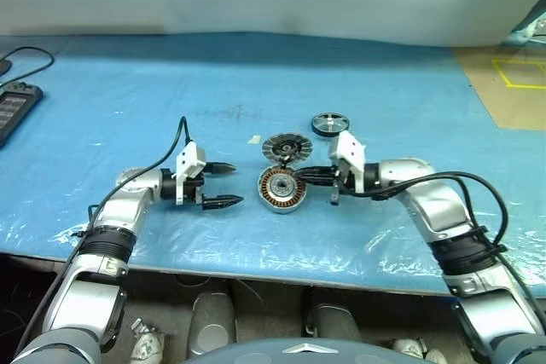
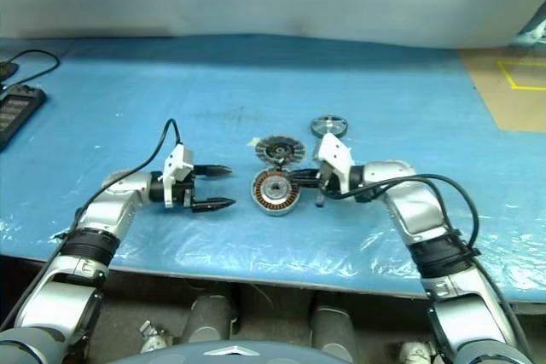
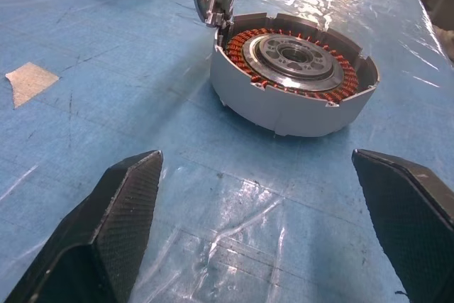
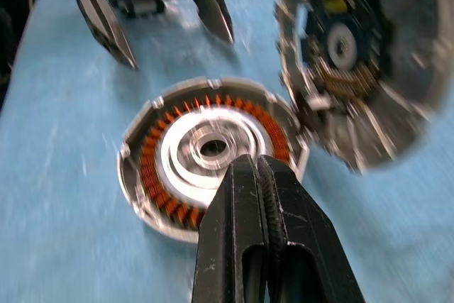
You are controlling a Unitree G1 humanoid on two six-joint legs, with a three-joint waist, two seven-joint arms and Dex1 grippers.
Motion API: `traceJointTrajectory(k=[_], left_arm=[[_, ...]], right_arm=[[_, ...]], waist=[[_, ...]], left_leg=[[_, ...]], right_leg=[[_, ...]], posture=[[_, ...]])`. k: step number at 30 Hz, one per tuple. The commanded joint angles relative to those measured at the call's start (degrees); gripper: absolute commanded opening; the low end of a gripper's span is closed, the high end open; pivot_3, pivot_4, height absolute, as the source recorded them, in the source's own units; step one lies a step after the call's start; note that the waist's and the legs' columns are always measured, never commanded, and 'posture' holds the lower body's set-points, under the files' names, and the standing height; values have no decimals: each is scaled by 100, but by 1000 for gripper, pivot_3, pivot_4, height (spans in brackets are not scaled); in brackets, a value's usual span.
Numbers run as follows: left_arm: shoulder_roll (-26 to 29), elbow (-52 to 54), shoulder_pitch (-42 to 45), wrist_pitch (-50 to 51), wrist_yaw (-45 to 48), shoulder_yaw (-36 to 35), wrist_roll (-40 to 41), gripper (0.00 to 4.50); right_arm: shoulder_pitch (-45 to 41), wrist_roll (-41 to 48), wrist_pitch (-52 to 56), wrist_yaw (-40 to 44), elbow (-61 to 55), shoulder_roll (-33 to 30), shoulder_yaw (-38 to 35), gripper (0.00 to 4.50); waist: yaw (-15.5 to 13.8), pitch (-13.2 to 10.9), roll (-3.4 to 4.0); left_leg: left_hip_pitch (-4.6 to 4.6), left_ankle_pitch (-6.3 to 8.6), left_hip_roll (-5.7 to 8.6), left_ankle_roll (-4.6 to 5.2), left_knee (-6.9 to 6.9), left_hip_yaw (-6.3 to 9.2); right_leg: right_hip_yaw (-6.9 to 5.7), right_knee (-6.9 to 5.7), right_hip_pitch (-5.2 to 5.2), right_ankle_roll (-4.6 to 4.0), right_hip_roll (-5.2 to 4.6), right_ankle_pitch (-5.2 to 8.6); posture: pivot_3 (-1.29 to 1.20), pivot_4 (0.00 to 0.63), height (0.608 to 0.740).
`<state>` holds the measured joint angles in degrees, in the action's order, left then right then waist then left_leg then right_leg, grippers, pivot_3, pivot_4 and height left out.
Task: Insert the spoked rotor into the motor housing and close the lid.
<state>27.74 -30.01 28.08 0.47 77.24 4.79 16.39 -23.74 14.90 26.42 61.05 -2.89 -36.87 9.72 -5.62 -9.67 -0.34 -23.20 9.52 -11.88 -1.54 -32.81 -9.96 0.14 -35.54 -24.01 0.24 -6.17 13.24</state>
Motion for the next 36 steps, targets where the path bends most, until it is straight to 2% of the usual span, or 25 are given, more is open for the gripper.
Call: traceJointTrajectory(k=[1, 4, 10, 15, 19, 25, 36], left_arm=[[-39, 10, 71, -85, 22, -64, 30, 4500], [-95, -34, 93, -118, 10, -41, 4, 4500], [-179, -142, 176, -196, -21, -34, -60, 4500], [-208, -150, 172, -233, -59, -53, -102, 4500], [-182, -104, 118, -250, -108, -88, -108, 4500], [-104, -44, 29, -281, -179, -138, -87, 4500], [-106, -77, -14, -304, -176, -129, -91, 4500]], right_arm=[[-132, -203, -288, -135, 381, -435, -428, 634], [-586, -526, -816, -469, 1167, -506, -545, 1624], [-2094, -1120, -1589, -981, 3337, -60, -368, 1624], [-3299, -1522, -2326, -1321, 5481, 480, -300, 1624], [-3811, -1825, -2750, -1515, 6592, 761, -215, 1624], [-3947, -2148, -3072, -1519, 7204, 897, -142, 1624], [-3691, -2130, -3280, -1134, 6994, 885, -270, 1624]], waist=[[6, 0, 0], [42, 0, 0], [171, 0, 1], [165, 0, 1], [149, -1, 3], [156, -1, 2], [167, -1, 3]], left_leg=[[1, 0, 0, 0, 0, 0], [4, 0, 0, 0, -2, -1], [3, -1, -2, 0, -9, -2], [-13, -10, -3, 17, -17, -3], [-31, -12, -3, 22, -22, -2], [-41, -10, -6, 26, -26, 1], [-34, -1, -14, 39, -35, 0]], right_leg=[[-1, 0, 0, 0, 0, 0], [0, -4, 0, 0, 1, 0], [-1, -15, -8, 0, 7, 0], [-3, -19, -16, -2, 6, 0], [-5, -22, -25, -3, 2, 0], [-8, -23, -29, -5, 1, 1], [-7, -31, -29, -6, 7, 1]], posture=[[0, 150, 740], [0, 150, 740], [0, 150, 740], [0, 150, 740], [0, 150, 740], [0, 150, 740], [0, 150, 740]])
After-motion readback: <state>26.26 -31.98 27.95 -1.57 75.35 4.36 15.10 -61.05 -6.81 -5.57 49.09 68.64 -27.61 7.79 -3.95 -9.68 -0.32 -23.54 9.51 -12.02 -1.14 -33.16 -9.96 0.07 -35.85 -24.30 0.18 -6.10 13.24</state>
